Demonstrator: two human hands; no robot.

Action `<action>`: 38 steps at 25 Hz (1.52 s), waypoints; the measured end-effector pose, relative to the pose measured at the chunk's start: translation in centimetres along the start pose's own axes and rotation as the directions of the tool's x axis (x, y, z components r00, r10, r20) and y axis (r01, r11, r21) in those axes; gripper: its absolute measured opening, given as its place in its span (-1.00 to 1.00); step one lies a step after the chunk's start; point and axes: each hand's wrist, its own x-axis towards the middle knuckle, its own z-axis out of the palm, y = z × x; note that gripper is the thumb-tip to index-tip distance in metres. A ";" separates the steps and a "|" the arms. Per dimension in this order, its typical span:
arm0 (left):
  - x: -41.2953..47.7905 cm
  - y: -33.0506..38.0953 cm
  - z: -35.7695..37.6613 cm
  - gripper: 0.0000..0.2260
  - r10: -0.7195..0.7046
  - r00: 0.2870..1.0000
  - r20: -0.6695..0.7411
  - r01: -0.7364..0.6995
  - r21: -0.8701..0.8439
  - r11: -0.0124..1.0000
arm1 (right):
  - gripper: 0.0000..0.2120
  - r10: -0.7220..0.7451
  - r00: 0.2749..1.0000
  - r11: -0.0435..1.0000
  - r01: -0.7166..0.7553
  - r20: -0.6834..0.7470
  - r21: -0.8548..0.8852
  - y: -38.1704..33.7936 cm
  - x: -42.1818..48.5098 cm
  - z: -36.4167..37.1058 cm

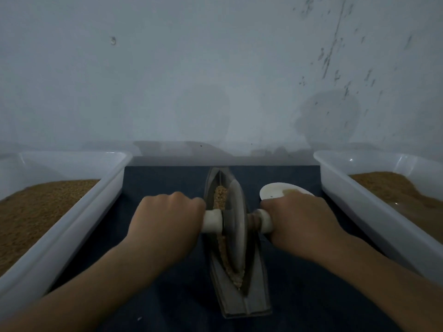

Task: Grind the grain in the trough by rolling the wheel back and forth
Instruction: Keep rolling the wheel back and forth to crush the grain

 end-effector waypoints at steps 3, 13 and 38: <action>4.1 -0.4 2.3 -0.89 -0.146 0.975 0.170 0.138 0.060 0.989 | -0.78 0.107 0.988 0.992 -0.114 0.108 0.059 -0.2 4.8 1.4; -1.2 0.0 0.0 -0.52 0.036 0.999 -0.011 -0.037 -0.008 0.999 | -0.61 -0.031 0.989 0.997 0.020 -0.141 -0.074 -0.3 -0.7 -0.8; 5.6 0.2 0.7 -0.90 -0.145 0.971 0.191 0.135 0.061 0.989 | -0.82 0.154 0.974 0.976 -0.177 0.168 0.128 -0.2 5.5 1.1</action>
